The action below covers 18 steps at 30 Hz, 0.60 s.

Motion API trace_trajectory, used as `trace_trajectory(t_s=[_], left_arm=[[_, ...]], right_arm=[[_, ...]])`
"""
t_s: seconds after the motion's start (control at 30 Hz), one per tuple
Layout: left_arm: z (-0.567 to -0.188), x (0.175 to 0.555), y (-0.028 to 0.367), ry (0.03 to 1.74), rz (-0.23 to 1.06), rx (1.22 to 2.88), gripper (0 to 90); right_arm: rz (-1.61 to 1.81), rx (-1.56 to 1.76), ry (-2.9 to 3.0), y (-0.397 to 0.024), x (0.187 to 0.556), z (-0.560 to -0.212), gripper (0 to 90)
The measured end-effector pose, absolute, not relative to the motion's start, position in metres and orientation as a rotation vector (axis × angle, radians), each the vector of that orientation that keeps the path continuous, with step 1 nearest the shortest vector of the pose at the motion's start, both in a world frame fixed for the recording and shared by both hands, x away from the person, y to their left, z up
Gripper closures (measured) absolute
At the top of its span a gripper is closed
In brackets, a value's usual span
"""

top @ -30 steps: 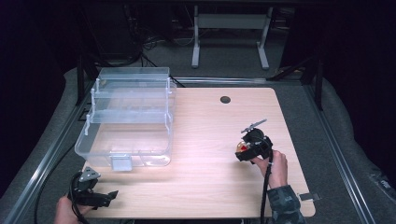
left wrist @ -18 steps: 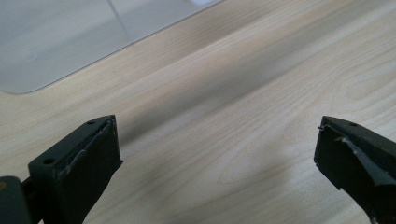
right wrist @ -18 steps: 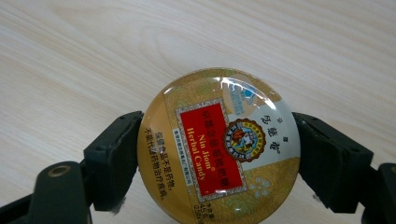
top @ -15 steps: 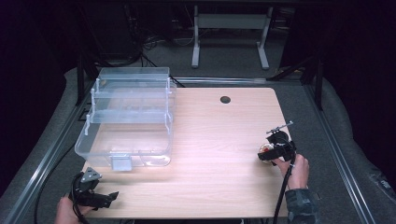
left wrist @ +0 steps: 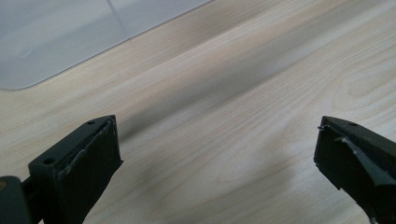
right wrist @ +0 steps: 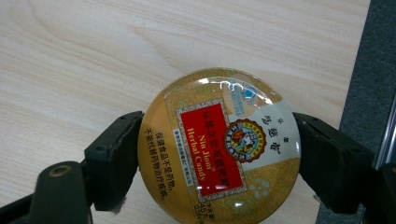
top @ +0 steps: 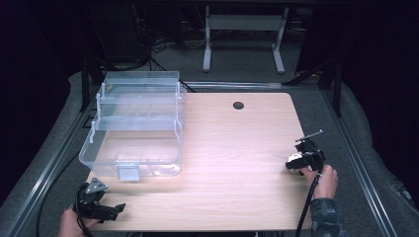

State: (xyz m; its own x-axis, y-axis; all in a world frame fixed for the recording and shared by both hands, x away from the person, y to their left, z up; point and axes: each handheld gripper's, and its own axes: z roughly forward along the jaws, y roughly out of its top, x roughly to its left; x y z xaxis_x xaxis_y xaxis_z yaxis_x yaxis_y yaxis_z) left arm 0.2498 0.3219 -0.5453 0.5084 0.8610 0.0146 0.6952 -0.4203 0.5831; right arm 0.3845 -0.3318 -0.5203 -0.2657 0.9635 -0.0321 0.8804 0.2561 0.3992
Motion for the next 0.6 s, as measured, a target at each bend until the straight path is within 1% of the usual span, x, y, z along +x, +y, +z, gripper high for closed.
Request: trace_trajectory(t_s=[0.6], left_arm=[[-0.5421,0.2502,0.3241,1.275,0.43,2.238,0.4]], right_arm=[[0.415,1.779,2.271,-0.338,0.3903,-0.5287,18.8]])
